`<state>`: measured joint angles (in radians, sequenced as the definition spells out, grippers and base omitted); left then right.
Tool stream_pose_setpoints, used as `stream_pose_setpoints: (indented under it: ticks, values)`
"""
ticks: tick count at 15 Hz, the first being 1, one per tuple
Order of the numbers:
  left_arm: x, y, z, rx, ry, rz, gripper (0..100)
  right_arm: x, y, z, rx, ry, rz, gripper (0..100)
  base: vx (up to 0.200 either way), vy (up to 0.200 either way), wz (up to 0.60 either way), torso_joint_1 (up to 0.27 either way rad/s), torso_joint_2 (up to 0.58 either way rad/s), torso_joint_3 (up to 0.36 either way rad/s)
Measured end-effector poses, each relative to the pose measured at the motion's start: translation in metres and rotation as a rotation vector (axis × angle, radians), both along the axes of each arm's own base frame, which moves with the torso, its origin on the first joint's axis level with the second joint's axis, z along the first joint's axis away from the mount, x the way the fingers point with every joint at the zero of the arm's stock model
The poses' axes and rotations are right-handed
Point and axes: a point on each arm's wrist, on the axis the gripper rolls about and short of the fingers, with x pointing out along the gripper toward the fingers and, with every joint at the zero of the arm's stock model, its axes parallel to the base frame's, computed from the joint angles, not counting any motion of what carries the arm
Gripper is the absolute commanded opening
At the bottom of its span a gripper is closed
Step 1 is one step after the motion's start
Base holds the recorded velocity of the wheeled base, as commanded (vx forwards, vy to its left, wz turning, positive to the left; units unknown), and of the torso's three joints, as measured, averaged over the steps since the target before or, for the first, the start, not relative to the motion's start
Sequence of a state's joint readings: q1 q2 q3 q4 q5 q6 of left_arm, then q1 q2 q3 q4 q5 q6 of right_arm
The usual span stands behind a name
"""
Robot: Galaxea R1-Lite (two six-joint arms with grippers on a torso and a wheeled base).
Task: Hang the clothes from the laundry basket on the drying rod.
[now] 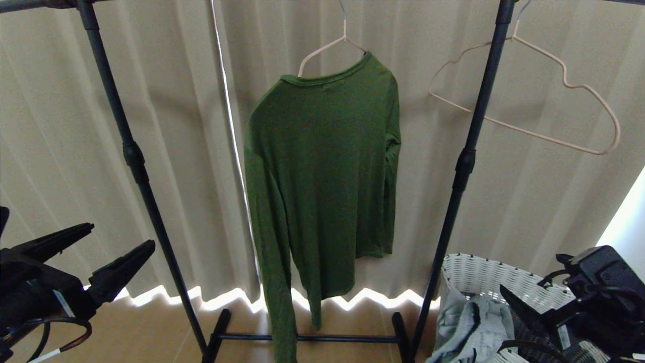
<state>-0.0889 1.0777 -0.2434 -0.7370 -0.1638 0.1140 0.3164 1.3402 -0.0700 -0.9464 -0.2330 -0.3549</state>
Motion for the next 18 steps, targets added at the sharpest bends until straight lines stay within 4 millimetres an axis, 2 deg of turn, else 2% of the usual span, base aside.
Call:
stream_pose_setpoints:
  ticks: [3,7,9,11,13,15,18]
  values:
    - [-0.001,-0.009,-0.005,0.004,0.021,-0.065,100,0.024,0.001,-0.018,-0.089,0.113,-0.017,100,0.000,0.000,0.00,0.000,0.00,0.000]
    - [-0.002,-0.010,-0.005,0.003,0.019,-0.077,100,0.059,0.007,-0.041,-0.160,0.250,-0.024,100,0.000,0.000,0.00,0.000,0.00,0.000]
    - [-0.003,-0.010,-0.005,0.002,0.016,-0.077,100,0.065,0.008,-0.052,-0.200,0.378,-0.020,100,0.000,0.000,0.00,0.000,0.00,0.000]
    - [-0.003,-0.010,-0.004,0.002,0.015,-0.077,100,0.067,0.008,-0.052,-0.235,0.507,-0.017,100,0.000,0.000,0.00,0.000,0.00,0.000]
    - [-0.003,-0.010,-0.004,0.002,0.013,-0.078,100,0.072,0.009,-0.039,-0.250,0.607,-0.022,100,0.000,0.000,0.00,0.000,0.00,0.000]
    - [-0.003,-0.010,-0.004,0.002,0.012,-0.076,100,0.085,0.012,-0.022,-0.230,0.610,-0.045,100,0.000,0.000,0.00,0.000,0.00,0.000]
    - [-0.003,-0.009,-0.003,0.002,0.008,-0.073,100,0.107,0.015,-0.019,-0.258,0.628,-0.108,100,0.000,0.000,0.00,0.000,0.00,0.000]
